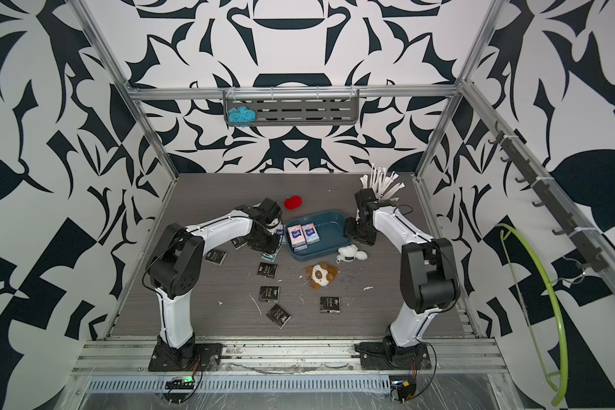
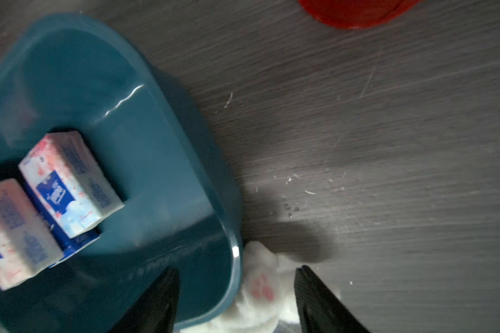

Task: Put the pocket tissues into the storage box
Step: Pick up the pocket tissues from the center of the board, then adjust the storage box at the center of the board.

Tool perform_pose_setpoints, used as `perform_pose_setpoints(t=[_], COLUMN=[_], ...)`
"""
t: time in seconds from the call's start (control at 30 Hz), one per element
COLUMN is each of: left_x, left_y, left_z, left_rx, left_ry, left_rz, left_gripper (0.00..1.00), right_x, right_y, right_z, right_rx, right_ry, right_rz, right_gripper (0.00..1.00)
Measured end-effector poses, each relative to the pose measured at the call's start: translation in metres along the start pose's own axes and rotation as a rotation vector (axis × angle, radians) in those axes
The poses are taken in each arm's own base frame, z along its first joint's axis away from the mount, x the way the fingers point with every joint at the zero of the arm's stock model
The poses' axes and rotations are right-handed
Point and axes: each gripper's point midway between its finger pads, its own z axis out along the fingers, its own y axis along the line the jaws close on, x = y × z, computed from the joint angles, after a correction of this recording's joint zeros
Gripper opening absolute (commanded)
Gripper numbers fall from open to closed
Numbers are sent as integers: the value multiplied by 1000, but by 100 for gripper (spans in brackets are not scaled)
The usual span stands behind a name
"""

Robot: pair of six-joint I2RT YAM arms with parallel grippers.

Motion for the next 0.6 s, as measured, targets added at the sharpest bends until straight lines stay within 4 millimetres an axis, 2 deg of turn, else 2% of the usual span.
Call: perform_pose_setpoints(t=[0.17, 0.27, 0.43, 0.6], left_x=[2, 5, 2, 0], left_y=[0, 0, -2, -4], left_z=[-4, -13, -41, -64], left_rx=[1, 2, 16, 24], left_ry=[-6, -15, -73, -122], left_rz=[-21, -37, -60, -70], left_gripper=[21, 21, 21, 22], right_x=[-14, -23, -25, -20], right_y=[5, 9, 10, 10], right_z=[12, 16, 18, 17], right_rx=[0, -5, -10, -20], right_ry=[7, 1, 0, -6], right_rz=[-25, -32, -20, 20], right_gripper=[37, 27, 16, 14])
